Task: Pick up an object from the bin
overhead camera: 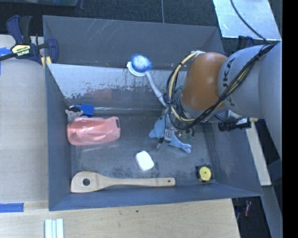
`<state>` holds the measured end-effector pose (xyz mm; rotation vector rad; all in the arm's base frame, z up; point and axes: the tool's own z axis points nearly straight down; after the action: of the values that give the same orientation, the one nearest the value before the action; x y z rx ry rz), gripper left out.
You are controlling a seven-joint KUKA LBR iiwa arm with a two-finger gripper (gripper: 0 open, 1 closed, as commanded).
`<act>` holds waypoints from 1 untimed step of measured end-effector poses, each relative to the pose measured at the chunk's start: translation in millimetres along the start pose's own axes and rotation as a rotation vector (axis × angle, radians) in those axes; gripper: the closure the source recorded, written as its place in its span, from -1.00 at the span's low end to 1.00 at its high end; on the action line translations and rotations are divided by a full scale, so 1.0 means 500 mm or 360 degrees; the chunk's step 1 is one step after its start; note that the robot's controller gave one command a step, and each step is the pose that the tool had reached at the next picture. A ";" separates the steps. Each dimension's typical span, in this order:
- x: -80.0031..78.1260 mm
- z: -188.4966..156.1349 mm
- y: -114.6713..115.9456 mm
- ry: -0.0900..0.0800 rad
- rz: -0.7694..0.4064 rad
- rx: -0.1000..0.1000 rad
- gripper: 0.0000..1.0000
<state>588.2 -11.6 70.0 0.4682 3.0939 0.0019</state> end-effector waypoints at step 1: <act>-0.042 -0.001 -0.030 -0.0002 -0.0322 -0.0005 1.00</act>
Offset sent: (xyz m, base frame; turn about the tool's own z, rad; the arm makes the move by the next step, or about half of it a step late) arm 0.0000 0.0000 0.0000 0.0000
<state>604.1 -32.0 70.5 0.1533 3.1237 0.0040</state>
